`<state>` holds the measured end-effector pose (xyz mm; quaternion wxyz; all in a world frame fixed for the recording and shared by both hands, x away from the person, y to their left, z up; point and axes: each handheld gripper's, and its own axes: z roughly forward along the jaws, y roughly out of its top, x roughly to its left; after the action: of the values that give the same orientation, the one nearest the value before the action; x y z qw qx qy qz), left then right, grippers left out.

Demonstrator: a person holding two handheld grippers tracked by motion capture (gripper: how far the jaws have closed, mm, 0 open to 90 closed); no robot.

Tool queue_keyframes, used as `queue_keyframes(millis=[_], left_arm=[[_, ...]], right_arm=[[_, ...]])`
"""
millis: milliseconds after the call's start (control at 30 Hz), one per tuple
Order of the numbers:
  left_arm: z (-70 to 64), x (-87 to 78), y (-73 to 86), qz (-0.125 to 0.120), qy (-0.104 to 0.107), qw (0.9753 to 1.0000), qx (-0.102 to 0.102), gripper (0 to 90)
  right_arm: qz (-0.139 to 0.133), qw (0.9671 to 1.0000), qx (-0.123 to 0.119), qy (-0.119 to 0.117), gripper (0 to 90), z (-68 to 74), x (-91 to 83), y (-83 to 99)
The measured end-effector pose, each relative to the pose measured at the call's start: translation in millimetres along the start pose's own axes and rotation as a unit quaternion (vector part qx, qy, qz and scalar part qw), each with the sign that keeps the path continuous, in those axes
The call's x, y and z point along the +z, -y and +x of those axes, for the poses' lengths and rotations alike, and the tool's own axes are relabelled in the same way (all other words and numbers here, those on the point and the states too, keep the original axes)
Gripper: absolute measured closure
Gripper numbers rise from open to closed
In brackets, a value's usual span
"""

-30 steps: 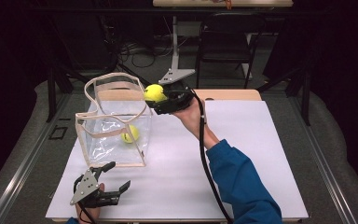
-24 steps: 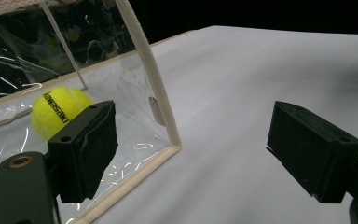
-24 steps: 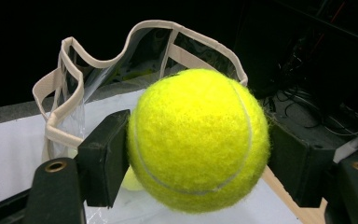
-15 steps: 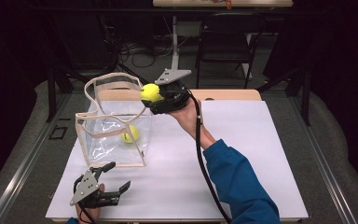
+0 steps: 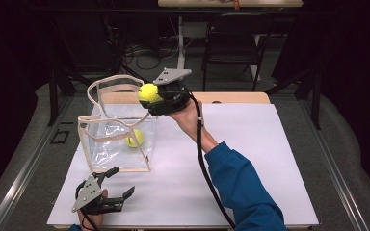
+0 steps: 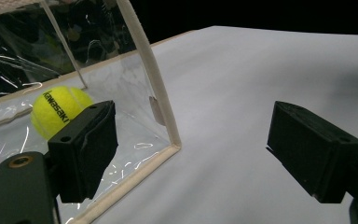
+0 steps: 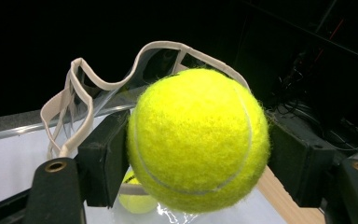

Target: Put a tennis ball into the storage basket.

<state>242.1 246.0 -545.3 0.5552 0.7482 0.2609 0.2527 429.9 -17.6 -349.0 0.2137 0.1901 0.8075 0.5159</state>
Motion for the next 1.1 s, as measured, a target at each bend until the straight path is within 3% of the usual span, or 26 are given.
queue_keyframes(millis=[333,1100], left_arm=[[-0.5,-0.4,-0.5,0.000,-0.001,1.0000,0.003,15.9],[-0.9,-0.8,-0.7,0.000,-0.001,1.0000,0.003,15.9]], right_arm=[[-0.005,1.0000,-0.006,-0.002,26.7,3.8,2.3,-11.5],[0.003,0.9999,-0.012,-0.006,26.7,6.4,14.1,-19.2]])
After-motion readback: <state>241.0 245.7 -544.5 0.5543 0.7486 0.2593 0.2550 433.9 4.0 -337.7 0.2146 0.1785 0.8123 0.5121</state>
